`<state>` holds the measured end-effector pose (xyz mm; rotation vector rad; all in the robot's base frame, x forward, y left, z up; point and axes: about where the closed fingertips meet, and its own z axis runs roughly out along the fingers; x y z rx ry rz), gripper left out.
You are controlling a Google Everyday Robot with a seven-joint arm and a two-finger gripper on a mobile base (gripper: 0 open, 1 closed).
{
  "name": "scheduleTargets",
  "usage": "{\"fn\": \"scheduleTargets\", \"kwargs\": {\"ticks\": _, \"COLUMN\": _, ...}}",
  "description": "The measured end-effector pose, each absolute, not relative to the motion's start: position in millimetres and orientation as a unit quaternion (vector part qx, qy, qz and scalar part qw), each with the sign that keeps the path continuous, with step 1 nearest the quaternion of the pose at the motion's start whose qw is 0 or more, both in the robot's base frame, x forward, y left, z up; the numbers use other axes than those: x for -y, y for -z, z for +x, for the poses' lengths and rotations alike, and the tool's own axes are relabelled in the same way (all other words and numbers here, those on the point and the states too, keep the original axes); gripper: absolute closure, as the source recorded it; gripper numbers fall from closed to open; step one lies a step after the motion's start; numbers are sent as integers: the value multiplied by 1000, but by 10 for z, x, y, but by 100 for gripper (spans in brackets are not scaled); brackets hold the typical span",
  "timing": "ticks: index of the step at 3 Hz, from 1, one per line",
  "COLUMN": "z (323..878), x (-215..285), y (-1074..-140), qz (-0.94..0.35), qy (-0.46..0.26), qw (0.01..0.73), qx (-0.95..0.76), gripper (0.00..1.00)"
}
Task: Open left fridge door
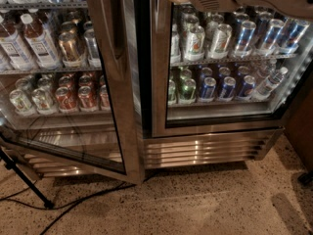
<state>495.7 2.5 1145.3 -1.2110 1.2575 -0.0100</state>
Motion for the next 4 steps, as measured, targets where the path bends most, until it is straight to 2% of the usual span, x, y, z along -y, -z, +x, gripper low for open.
{"fn": "scheduleTargets", "kwargs": {"ticks": 2, "z": 5299, "x": 65, "y": -10895, "qz": -451, "qy": -47, "qw": 664, "qx": -595, "gripper": 100}}
{"fn": "scheduleTargets", "kwargs": {"ticks": 4, "z": 5632, "x": 119, "y": -10541, "qz": -430, "qy": -68, "qw": 672, "qx": -599, "gripper": 100}}
